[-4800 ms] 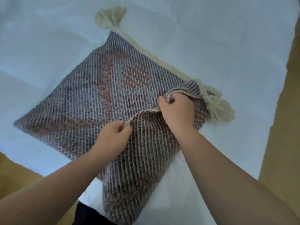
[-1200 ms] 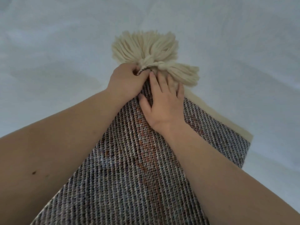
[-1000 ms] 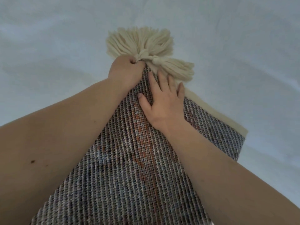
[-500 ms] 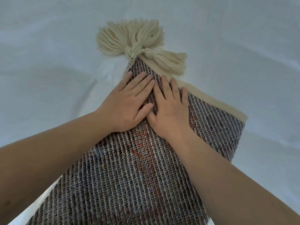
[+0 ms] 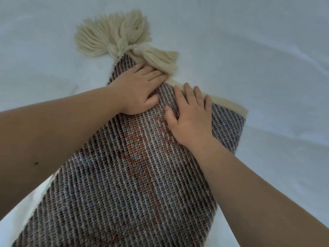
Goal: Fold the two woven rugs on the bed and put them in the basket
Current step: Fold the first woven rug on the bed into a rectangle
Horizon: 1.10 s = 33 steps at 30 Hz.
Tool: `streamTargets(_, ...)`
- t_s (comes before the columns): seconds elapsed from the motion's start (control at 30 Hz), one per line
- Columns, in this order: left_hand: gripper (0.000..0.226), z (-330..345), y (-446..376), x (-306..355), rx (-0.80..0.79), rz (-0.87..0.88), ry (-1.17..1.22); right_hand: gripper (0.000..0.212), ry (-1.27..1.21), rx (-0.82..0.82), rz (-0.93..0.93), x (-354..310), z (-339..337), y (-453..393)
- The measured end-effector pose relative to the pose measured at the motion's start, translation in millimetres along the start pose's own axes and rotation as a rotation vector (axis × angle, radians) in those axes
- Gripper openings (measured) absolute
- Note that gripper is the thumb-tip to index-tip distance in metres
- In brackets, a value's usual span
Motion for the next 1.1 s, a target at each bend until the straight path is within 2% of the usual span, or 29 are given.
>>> streamTargets(0.27, 0.082, 4.1, 3.1, 6.1, -0.040, -0.048, -0.087, 0.067, 0.009, -0.026, -0.027, 13.8, -0.1, 7.9)
streamTargets(0.43, 0.076, 9.2, 19.4, 33.6, -0.009, 0.069, -0.013, 0.071, 0.039, -0.010, -0.022, 25.9, 1.1, 18.1)
streamTargets(0.67, 0.078, 13.6, 19.8, 23.0, 0.004, 0.019, -0.046, 0.074, 0.047, -0.002, 0.024, 50.0, -0.9, 34.1)
streamTargets(0.83, 0.086, 7.4, 16.3, -14.5, -0.033, -0.095, -0.086, 0.078, 0.045, -0.033, 0.063, 69.3, -1.7, 32.7)
streamTargets(1.1, 0.088, -15.6, 2.2, -32.3, -0.068, -0.064, -0.290, 0.080, 0.058, -0.069, 0.097, 80.8, -5.2, 33.4)
Point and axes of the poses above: each hand's wrist, its own y-axis away from the middle knuckle, its own z-axis out of the palm, x = y × z, the point moved 8 cm from there along -y, towards the middle knuckle, and after that the axes turned 11 degrees about x, right-handed, at the moved point
